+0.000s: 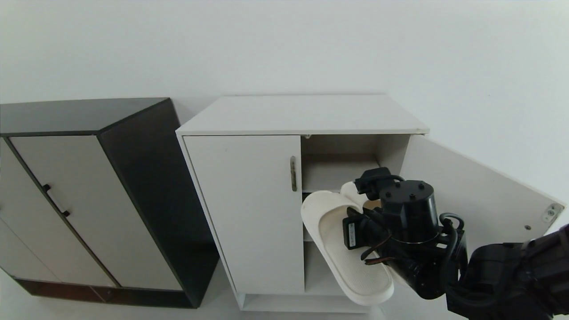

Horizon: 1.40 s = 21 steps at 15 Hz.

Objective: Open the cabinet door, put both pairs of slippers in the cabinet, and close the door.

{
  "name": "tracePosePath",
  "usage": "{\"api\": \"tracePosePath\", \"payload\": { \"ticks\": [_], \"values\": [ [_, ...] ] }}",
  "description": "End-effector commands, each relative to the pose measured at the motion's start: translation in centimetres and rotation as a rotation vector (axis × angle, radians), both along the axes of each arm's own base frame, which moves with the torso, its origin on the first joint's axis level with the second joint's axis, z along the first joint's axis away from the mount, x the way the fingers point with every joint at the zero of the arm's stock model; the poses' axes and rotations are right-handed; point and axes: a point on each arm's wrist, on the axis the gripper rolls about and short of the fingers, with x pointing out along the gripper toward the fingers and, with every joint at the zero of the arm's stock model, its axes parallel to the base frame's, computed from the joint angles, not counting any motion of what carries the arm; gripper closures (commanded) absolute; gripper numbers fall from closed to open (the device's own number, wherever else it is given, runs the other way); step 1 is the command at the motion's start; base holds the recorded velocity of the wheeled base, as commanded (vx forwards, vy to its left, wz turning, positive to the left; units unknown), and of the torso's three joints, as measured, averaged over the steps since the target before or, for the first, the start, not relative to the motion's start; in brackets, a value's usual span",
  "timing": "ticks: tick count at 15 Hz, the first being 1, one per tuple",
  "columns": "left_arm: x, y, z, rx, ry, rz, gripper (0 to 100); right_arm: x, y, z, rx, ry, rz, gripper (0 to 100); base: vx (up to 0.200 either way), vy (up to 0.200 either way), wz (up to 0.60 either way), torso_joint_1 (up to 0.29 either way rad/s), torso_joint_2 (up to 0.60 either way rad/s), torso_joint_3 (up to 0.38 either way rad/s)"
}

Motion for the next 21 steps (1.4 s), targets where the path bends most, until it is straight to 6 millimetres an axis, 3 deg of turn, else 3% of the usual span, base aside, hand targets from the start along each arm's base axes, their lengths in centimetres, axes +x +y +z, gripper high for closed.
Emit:
{"api": "tracePosePath", "payload": {
  "ticks": [1, 13, 21],
  "values": [
    [0.00, 0.00, 0.00, 0.000, 0.000, 0.000, 100, 0.05, 0.05, -0.24, -0.006, 0.005, 0.000, 100, 0.000, 0.000, 0.00, -0.154, 0.47, 0.320],
    [0.00, 0.00, 0.00, 0.000, 0.000, 0.000, 100, 0.20, 0.13, -0.73, -0.015, 0.014, -0.002, 100, 0.000, 0.000, 0.00, -0.093, 0.45, 0.361],
    [0.00, 0.00, 0.00, 0.000, 0.000, 0.002, 100, 0.04, 0.26, -1.22, -0.038, 0.015, 0.006, 100, 0.000, 0.000, 0.00, 0.000, 0.07, 0.056]
  ]
}}
